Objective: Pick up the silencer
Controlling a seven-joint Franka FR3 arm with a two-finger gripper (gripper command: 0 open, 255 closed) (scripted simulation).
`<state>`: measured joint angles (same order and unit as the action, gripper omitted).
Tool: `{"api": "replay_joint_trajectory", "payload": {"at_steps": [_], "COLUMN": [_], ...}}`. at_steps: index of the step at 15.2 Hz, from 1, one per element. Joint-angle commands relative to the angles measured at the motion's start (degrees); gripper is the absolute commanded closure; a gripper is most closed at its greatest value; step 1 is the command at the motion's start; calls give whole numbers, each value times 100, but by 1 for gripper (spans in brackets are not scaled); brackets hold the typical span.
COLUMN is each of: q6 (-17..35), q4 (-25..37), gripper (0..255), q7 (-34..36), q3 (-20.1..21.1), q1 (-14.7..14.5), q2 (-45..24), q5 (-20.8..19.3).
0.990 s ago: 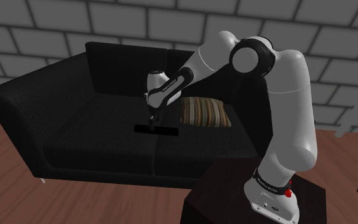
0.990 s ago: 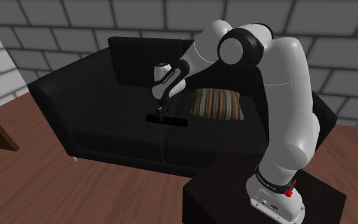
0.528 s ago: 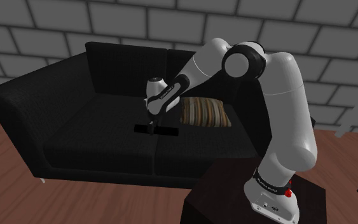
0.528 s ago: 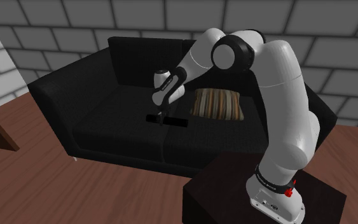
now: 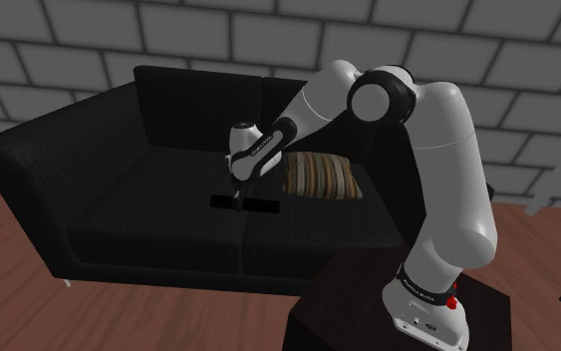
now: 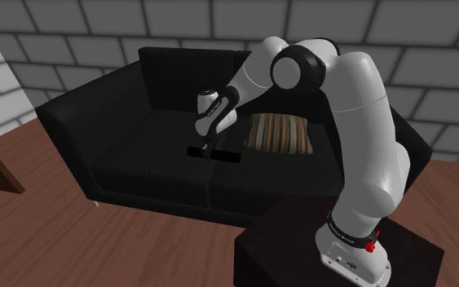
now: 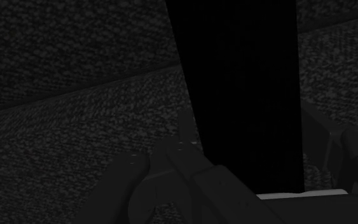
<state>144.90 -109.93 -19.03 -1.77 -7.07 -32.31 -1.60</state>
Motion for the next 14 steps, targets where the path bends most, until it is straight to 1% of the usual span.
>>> {"api": "replay_joint_trajectory", "payload": {"at_steps": [1, 3, 14], "q6": [2, -3, -617], "q4": [-5, 6, -1], "gripper": [255, 255, 255], "q7": [2, -1, -17], "q3": [0, 0, -4], "q1": [1, 3, -2], "q2": [-6, -12, 609], "q5": [3, 3, 0]}}
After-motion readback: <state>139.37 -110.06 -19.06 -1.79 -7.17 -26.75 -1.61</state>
